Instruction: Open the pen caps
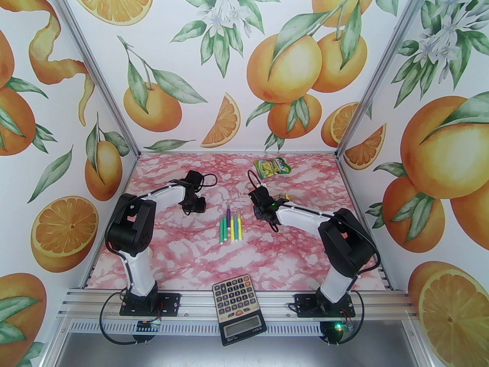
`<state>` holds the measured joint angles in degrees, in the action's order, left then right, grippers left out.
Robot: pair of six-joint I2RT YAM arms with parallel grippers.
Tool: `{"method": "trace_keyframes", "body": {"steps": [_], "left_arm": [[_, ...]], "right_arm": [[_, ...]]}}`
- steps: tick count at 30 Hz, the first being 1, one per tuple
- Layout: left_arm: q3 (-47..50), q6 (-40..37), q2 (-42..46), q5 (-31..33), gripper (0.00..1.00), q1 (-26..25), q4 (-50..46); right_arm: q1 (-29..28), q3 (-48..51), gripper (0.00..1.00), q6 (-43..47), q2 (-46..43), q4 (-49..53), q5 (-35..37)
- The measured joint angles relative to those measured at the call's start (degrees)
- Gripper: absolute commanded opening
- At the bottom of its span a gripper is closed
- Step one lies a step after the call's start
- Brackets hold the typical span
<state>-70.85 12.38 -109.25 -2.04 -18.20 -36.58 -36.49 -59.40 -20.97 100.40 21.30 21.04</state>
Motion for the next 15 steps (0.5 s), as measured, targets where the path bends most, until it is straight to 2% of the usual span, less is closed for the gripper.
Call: {"method": "trace_keyframes", "body": {"steps": [9, 15], "left_arm": [[-0.3, -0.8, 5.6, -1.7, 0.52, 0.0, -0.7], [-0.1, -0.9, 11.5, -4.7, 0.60, 0.0, 1.7]], "right_arm": [[-2.1, -0.1, 0.43, 1.8, -2.3, 0.0, -2.2], [-3.1, -0.1, 0.44, 2.4, -4.4, -0.5, -6.3]]}}
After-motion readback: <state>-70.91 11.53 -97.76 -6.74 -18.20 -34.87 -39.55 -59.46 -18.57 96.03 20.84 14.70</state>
